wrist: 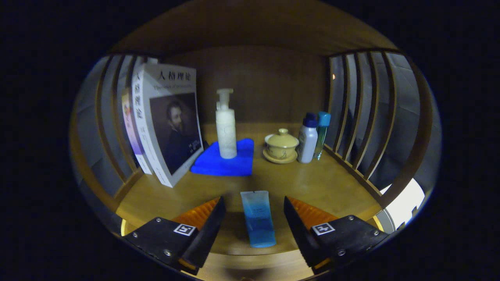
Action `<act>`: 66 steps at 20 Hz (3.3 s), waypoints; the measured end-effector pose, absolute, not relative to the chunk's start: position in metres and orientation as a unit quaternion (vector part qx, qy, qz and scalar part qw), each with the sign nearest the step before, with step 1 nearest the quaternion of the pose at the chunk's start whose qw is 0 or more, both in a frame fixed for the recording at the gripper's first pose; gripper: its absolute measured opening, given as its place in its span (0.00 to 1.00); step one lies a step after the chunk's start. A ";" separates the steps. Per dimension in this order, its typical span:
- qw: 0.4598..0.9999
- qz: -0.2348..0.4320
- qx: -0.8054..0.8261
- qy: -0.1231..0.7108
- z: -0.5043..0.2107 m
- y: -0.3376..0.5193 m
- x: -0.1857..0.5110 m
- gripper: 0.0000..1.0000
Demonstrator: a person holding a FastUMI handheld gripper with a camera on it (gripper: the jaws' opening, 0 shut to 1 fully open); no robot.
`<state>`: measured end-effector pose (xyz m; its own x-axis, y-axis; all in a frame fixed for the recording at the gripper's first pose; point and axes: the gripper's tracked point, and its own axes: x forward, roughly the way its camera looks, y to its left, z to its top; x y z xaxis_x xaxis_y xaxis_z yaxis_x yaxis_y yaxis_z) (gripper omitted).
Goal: Pull open the drawer, take out the items inside it, and place them on the countertop above the cabinet.
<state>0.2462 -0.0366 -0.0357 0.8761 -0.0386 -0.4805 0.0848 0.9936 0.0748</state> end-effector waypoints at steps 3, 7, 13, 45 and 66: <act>0.983 -0.021 0.037 0.179 0.002 -0.030 0.227 0.94; 0.994 -0.015 0.020 0.109 0.042 -0.020 0.192 0.94; 0.998 -0.033 0.038 0.047 0.066 -0.018 0.124 0.94; 0.986 0.017 0.038 0.159 -0.109 -0.012 -0.024 0.94; 0.990 0.010 0.033 0.135 -0.108 -0.014 0.018 0.95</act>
<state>0.0185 -0.0138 -0.1077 0.9631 0.0289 -0.2675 -0.0110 0.9976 0.0682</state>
